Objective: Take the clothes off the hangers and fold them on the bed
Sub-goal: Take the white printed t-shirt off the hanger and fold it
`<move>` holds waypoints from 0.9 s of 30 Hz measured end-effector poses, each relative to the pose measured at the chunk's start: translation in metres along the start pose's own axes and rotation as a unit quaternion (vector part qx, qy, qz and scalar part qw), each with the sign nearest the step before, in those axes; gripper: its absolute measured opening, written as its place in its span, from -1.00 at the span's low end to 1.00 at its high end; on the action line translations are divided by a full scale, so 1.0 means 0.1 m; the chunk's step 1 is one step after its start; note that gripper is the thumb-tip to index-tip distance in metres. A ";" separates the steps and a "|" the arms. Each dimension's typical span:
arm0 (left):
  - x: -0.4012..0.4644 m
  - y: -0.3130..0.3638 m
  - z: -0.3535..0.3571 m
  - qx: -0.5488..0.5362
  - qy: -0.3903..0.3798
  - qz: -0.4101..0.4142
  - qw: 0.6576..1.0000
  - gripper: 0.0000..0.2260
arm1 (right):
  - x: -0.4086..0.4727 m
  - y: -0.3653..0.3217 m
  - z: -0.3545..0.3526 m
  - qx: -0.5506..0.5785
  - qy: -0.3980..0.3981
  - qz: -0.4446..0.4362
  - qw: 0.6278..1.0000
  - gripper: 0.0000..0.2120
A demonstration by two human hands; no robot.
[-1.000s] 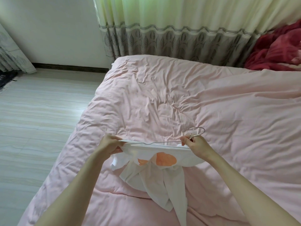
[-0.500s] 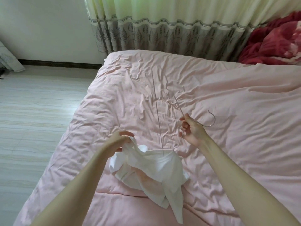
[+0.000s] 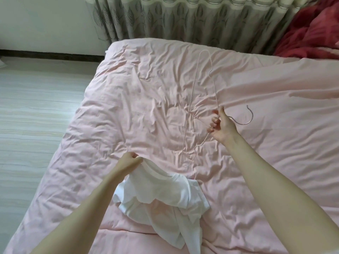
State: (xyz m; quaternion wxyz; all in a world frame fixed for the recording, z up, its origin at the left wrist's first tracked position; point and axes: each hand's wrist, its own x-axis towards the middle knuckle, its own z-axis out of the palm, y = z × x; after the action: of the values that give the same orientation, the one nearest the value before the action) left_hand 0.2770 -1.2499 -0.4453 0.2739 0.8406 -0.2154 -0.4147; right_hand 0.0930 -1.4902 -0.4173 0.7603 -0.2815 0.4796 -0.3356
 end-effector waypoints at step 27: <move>0.84 0.08 0.17 -0.016 0.015 0.083 0.996 -0.85 | 0.74 1.24 -0.50 -0.604 -0.165 0.114 0.771 -0.60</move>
State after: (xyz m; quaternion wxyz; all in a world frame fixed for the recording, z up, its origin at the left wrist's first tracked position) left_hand 0.3093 -1.3104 -0.4979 0.3243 0.8214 -0.2740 -0.3810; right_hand 0.1004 -1.4764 -0.5694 0.5337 -0.6773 0.4793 0.1636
